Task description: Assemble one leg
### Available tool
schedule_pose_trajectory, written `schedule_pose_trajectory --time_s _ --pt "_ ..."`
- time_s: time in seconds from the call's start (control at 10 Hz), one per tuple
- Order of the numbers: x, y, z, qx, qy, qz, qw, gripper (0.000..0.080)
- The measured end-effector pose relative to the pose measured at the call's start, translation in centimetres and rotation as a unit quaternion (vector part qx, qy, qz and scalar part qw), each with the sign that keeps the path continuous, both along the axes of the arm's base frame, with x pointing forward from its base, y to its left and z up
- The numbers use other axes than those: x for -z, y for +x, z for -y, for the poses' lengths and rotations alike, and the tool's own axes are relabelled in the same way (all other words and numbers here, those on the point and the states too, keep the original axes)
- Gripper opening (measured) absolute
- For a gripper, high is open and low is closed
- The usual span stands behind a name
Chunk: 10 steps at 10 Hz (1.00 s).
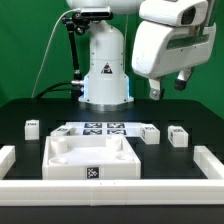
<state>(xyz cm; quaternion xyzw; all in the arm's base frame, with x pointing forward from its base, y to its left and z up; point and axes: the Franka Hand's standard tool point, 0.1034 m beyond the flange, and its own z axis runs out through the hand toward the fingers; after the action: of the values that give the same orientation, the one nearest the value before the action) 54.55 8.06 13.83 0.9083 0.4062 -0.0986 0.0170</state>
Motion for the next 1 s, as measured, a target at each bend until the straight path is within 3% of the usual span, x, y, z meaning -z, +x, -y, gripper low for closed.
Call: schedule_pose_trajectory --time_s 0.9,1.0 --pt "0.03 0.08 0.01 -0.001 0.001 0.001 1.000 0.0650" --pt "0.64 -0.31 0.69 -0.052 0.015 0.005 0.999 0.0650"
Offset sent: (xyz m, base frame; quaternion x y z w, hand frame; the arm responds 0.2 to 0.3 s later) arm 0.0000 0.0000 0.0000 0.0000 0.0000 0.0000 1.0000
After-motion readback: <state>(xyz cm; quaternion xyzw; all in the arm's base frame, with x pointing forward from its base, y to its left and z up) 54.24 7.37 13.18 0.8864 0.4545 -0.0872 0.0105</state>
